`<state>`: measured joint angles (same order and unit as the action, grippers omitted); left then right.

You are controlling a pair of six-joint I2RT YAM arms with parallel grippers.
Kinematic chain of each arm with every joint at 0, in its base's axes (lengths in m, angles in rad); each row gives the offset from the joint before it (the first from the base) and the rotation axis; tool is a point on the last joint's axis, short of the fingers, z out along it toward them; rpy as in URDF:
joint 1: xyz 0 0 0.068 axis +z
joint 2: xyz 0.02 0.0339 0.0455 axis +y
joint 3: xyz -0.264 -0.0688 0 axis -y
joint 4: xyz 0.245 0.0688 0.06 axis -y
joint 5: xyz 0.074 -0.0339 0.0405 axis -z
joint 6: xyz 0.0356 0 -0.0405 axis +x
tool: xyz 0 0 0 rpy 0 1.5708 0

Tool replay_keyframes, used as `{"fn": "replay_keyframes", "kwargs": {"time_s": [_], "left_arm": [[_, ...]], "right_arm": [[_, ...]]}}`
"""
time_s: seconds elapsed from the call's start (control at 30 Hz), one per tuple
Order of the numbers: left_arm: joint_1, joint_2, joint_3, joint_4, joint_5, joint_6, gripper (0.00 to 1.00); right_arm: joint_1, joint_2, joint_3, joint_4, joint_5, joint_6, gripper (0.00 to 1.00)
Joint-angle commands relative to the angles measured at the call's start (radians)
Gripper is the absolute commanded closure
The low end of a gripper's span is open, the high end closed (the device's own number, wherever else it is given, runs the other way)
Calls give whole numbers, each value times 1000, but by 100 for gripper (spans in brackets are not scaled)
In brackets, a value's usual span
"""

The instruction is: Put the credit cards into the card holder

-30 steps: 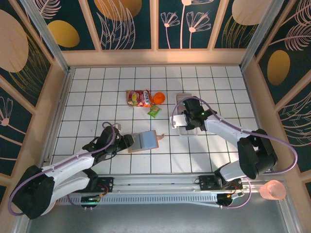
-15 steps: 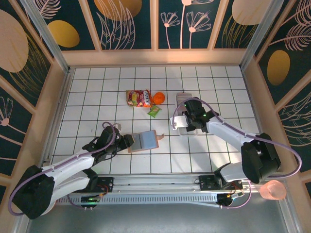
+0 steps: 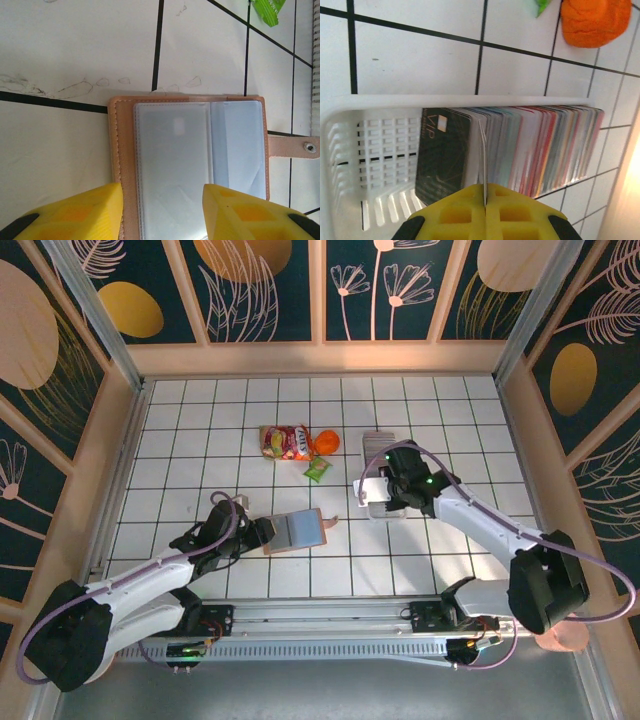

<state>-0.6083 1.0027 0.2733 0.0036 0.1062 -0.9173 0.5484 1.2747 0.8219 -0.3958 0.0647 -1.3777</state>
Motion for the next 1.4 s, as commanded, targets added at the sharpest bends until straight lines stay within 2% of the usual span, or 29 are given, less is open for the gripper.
{"fn": "replay_keyframes", "kwargs": {"time_s": [0.0, 0.17, 0.27, 0.37, 0.43, 0.53, 0.6, 0.67, 0.73, 0.87, 0.97, 1.1, 1.37], "left_arm": [[-5, -10, 30, -34, -9, 20, 55], [-5, -29, 37, -59, -30, 25, 55], [-4, -45, 47, -73, -34, 24, 55], [-5, -68, 62, -94, -40, 17, 55], [-5, -87, 68, -100, -41, 12, 55], [-5, -120, 69, -104, -51, -5, 55], [-5, -142, 67, -111, -61, -31, 55], [-4, -161, 64, -113, -62, -56, 57], [-4, -174, 58, -107, -52, -80, 68], [-5, -179, 44, -95, -40, -109, 80], [-5, -161, 41, -95, -45, -110, 85], [-4, -131, 11, -63, -38, -134, 91], [-5, -97, -21, -29, -58, -162, 90]], "right_arm": [[29, -50, 32, -28, 8, 57, 100], [89, -128, 77, -77, -32, 214, 100], [144, -203, 75, -34, -38, 342, 100], [169, -275, 76, 62, -24, 567, 100], [178, -313, 81, 126, 31, 730, 100], [183, -345, 124, 185, 162, 1102, 100], [179, -348, 164, 139, 174, 1375, 100], [170, -344, 157, 101, 98, 1614, 100], [163, -325, 119, 91, 3, 1851, 100], [160, -259, -58, 324, -292, 2151, 100], [186, -166, -164, 522, -369, 2213, 100], [228, 6, -158, 618, -430, 2225, 100], [307, 244, -76, 627, -404, 2227, 100]]}}
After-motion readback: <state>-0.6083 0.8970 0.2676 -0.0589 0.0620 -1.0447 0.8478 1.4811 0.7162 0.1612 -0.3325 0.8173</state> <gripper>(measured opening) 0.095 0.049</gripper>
